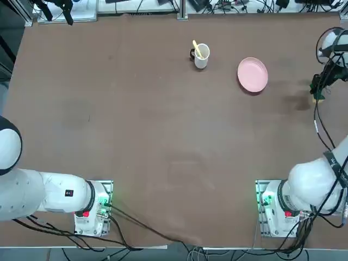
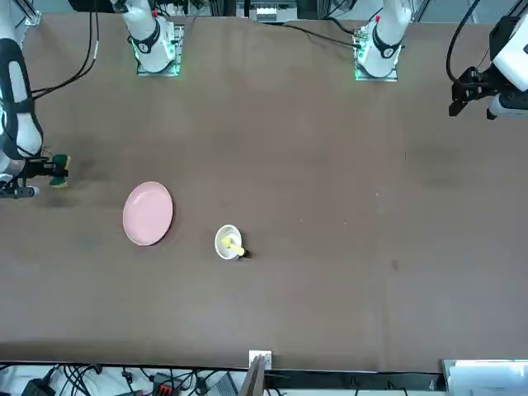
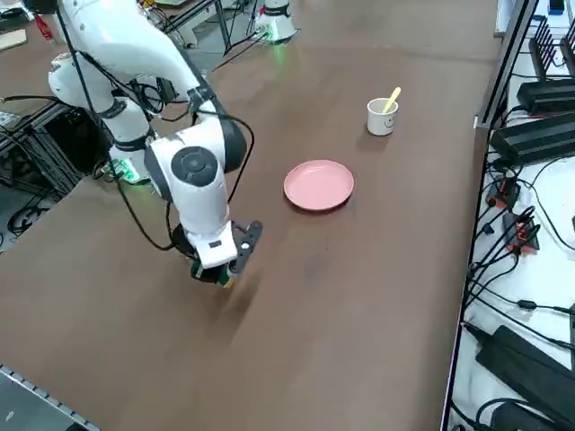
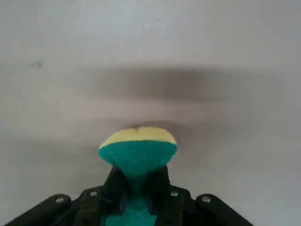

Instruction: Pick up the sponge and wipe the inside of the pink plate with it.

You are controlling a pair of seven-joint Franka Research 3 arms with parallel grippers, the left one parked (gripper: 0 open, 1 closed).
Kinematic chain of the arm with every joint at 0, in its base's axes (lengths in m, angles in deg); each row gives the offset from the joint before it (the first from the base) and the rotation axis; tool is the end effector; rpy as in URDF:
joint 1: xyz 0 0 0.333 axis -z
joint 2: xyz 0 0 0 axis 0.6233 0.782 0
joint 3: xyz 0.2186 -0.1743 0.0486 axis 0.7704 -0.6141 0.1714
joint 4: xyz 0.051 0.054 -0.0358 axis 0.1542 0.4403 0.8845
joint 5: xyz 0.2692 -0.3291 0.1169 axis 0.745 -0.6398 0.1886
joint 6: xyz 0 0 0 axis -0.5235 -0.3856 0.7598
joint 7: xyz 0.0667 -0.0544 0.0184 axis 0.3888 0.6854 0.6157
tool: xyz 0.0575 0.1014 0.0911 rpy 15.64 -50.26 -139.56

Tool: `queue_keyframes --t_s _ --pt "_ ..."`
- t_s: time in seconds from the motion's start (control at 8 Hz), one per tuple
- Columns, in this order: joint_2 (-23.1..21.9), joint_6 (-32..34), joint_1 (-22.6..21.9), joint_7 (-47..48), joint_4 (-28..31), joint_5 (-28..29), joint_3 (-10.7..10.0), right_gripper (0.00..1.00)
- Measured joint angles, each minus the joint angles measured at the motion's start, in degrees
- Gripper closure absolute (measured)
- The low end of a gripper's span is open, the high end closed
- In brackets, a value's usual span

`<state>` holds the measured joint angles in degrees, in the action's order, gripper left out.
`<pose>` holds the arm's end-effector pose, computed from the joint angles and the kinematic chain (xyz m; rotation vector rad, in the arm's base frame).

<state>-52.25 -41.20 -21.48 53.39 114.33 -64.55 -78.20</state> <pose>0.5168 -0.3247 0.1146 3.1220 0.0852 -0.3185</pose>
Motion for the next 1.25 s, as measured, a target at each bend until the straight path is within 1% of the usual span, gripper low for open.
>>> queue_keyframes --t_s 0.12,0.25,0.62,0.75,1.0,1.25 --pt "0.9 -1.2 0.0 0.0 0.0 0.0 0.2 0.75" --pt "1.7 -2.0 0.0 0.0 0.0 0.0 0.5 0.67" --pt "2.1 -2.2 -0.3 0.0 -0.2 0.0 0.9 0.15" --pt "2.1 -2.2 -0.3 0.0 -0.4 0.0 1.0 0.0" --pt "1.4 -0.6 -0.8 0.0 -1.5 0.0 1.2 0.0" --pt "-0.4 5.3 -1.3 0.0 -5.5 0.1 1.9 0.0"
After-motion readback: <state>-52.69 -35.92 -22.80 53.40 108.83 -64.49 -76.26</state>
